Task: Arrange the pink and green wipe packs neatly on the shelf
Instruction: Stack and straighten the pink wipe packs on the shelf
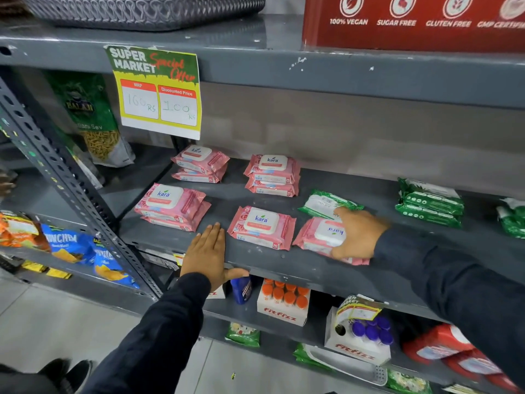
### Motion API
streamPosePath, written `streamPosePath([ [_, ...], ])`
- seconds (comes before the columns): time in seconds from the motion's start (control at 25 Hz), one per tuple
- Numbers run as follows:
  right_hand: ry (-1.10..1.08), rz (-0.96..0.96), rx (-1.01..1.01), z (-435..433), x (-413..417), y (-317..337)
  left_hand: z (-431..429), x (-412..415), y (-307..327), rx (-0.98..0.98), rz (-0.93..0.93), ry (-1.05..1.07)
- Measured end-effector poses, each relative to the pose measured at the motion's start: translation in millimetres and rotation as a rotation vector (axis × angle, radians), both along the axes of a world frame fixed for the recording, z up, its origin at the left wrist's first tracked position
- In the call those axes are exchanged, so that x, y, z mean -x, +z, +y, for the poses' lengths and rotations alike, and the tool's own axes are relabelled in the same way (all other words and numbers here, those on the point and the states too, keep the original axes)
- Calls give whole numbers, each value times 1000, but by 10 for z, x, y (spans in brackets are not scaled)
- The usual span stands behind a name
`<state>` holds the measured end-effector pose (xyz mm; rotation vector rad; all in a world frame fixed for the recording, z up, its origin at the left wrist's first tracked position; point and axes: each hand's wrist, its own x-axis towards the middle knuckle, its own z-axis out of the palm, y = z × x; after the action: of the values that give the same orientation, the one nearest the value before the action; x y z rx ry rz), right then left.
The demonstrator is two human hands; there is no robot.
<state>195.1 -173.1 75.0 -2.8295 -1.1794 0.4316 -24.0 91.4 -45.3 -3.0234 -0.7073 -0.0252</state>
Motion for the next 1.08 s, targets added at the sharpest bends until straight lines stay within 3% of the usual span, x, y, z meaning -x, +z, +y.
streamPosePath([
  [0.12, -80, 30, -179, 145, -62, 252, 15, -12, -11, -5, 11, 2],
  [0.24, 24, 26, -258, 498, 5, 364, 13, -14, -11, -6, 17, 6],
  [0.56, 155, -10, -190, 1333, 414, 67, 6, -13, 17, 11, 19, 8],
  [0.92, 187, -25, -132, 1362, 336, -130, 10, -13, -3, 11, 3, -2],
  [1.08, 295, 72, -159, 1350, 231, 55, 9, -12, 9, 8, -4, -11],
])
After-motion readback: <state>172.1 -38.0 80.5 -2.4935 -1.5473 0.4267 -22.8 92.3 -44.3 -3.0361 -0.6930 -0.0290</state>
